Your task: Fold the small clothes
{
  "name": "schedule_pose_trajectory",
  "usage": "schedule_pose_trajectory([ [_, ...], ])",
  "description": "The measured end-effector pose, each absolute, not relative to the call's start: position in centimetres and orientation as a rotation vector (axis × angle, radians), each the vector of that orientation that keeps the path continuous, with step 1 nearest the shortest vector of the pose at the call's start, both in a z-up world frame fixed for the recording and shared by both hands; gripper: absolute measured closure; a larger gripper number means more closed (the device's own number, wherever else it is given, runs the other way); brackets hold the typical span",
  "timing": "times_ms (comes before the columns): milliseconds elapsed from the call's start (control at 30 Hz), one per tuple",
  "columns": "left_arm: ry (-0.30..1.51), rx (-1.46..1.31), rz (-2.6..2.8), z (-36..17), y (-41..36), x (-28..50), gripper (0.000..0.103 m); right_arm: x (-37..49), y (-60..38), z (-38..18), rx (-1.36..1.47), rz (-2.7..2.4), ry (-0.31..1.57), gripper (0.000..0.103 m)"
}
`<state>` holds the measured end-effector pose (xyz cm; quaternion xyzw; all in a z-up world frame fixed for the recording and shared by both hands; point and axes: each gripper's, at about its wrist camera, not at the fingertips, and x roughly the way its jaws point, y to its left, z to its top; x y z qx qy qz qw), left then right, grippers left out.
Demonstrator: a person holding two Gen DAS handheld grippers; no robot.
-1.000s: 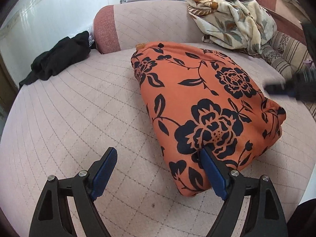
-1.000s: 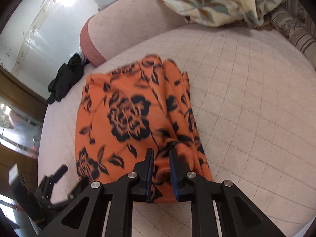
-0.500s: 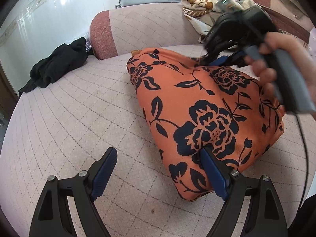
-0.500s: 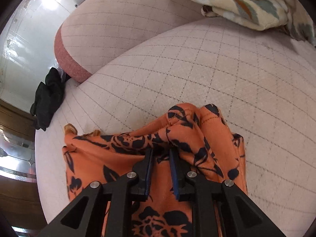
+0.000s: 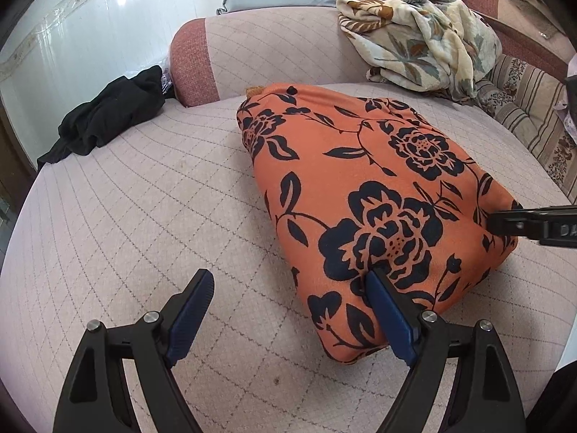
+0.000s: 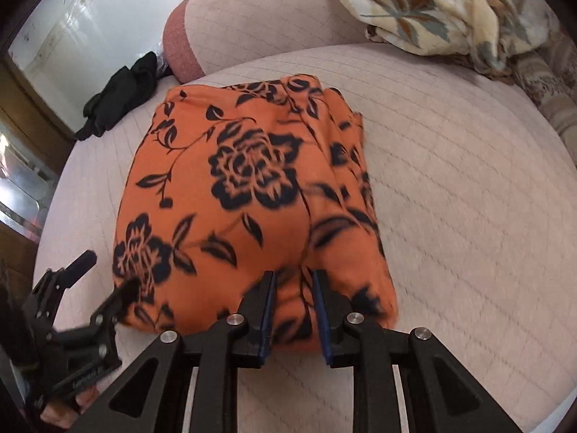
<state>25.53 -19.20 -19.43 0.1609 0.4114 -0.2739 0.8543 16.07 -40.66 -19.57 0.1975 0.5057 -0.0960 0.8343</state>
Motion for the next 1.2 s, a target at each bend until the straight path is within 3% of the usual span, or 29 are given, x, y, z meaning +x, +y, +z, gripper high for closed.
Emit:
schedule_pose_trajectory([
  [233,0.862,0.338,-0.574,-19.4,-19.2,25.4,0.016,16.1,-40.6,-16.8,0.478,-0.21,0.946,0.076],
  [300,0.865,0.339,-0.58,-19.4,-19.3,25.4,0.016,17.2,-40.7,-18.0,0.472,-0.237,0.953,0.053],
  [333,0.868,0.34,-0.585,-19.4,-19.3,25.4,0.016,17.9,-40.9,-19.2,0.468,-0.256,0.983,0.035],
  [400,0.863,0.345,-0.584,-19.5,-19.4,25.4,0.016,18.7,-41.3,-21.9,0.468,-0.269,1.013,0.034],
  [567,0.864,0.348,-0.578,-19.4,-19.4,25.5,0.016,18.7,-40.2,-21.0,0.39,-0.274,0.974,0.031],
  [767,0.862,0.347,-0.574,-19.5,-19.6,25.5,0.015,18.9,-41.9,-17.5,0.525,-0.214,0.767,0.032],
  [933,0.864,0.345,-0.576,-19.5,-19.6,25.7,0.013,22.2,-43.0,-21.5,0.615,-0.213,0.914,0.033],
  [1200,0.839,0.322,-0.568,-18.5,-19.3,25.6,0.013,21.3,-42.6,-18.8,0.639,-0.184,0.85,0.032],
])
